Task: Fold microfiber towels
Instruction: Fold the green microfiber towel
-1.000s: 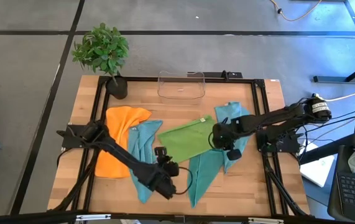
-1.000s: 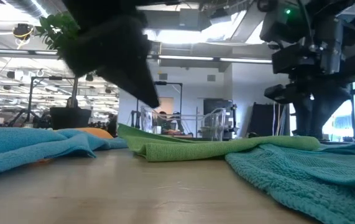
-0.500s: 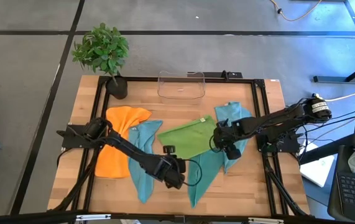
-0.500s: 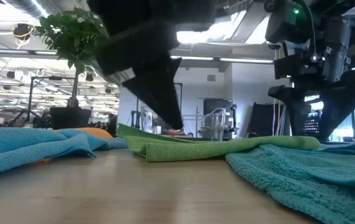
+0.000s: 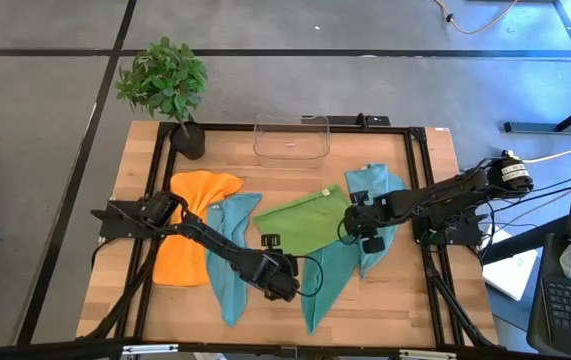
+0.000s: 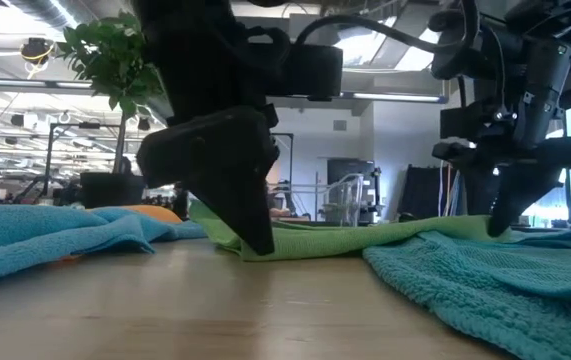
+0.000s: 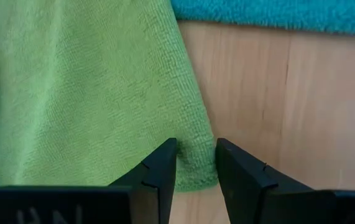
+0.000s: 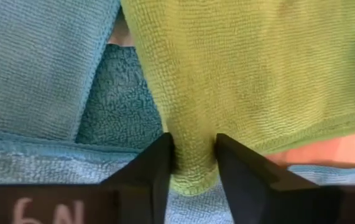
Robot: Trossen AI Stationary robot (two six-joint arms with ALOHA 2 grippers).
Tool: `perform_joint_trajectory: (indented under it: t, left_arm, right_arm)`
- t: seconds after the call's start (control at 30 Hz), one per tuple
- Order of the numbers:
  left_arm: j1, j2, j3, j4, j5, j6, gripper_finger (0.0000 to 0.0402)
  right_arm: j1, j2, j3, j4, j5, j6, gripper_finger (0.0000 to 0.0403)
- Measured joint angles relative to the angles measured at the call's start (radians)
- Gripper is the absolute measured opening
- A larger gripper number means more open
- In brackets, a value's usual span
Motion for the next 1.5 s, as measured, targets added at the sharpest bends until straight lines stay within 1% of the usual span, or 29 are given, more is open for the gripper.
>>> perform_joint_trajectory:
  t: [0.23, 0.4, 0.53, 0.57, 0.67, 0.73, 0.83, 0.87, 0.97, 1.1, 1.17, 1.23, 1.3, 1.4, 1.5]
  left_arm:
    - [0.0, -0.003, 0.0, 0.027, 0.011, -0.004, 0.0106]
    - [0.018, 0.009, 0.002, 0.017, 0.065, -0.037, 0.0106]
    - [0.027, 0.009, 0.002, 0.015, 0.065, -0.04, 0.0102]
    - [0.027, 0.009, 0.002, 0.013, 0.051, -0.041, 0.0099]
    - [0.028, 0.009, 0.001, -0.001, 0.03, -0.032, 0.008]
    - [0.028, 0.01, 0.0, -0.02, 0.031, -0.033, 0.0056]
    - [0.024, 0.01, 0.005, -0.068, 0.028, -0.037, 0.0014]
    - [0.023, 0.01, 0.014, -0.095, 0.028, -0.042, 0.0007]
    - [0.018, 0.01, 0.059, -0.194, 0.016, -0.065, 0.0007]
    - [0.005, 0.01, 0.154, -0.4, -0.026, -0.091, 0.0002]
    - [-0.001, 0.009, 0.207, -0.515, -0.045, -0.092, 0.0003]
    - [-0.001, 0.009, 0.253, -0.606, -0.063, -0.089, 0.0001]
    - [-0.002, 0.009, 0.287, -0.684, -0.075, -0.09, 0.0001]
    - [-0.001, 0.008, 0.32, -0.747, -0.083, -0.09, 0.0001]
    - [-0.008, 0.008, 0.325, -0.749, -0.076, -0.109, 0.0001]
  right_arm:
    - [0.0, 0.0, 0.0, -0.002, -0.018, 0.003, 0.0079]
    - [0.0, 0.0, 0.0, -0.003, -0.026, 0.018, 0.0056]
    - [0.0, 0.0, 0.0, -0.003, -0.026, 0.017, 0.0042]
    - [0.0, 0.0, 0.0, -0.004, -0.026, 0.017, 0.0038]
    - [0.0, 0.0, 0.0, -0.004, -0.026, 0.023, 0.002]
    - [0.0, 0.0, 0.0, -0.004, -0.026, 0.042, 0.0009]
    - [0.0, 0.0, 0.0, -0.003, -0.026, 0.055, 0.001]
    - [0.0, 0.0, 0.0, -0.003, -0.026, 0.057, 0.0014]
    - [0.0, 0.0, 0.002, -0.005, -0.024, 0.058, 0.0022]
    - [0.0, 0.0, 0.041, -0.027, -0.032, 0.046, 0.0013]
    - [-0.001, 0.0, 0.068, -0.035, -0.096, 0.038, 0.0007]
    - [0.0, 0.0, 0.096, -0.044, -0.165, -0.003, 0.0006]
    - [0.0, 0.0, 0.134, -0.069, -0.182, -0.017, 0.001]
    - [0.0, -0.001, 0.194, -0.127, -0.177, -0.01, 0.0019]
    - [0.005, -0.002, 0.238, -0.163, -0.181, -0.007, 0.0019]
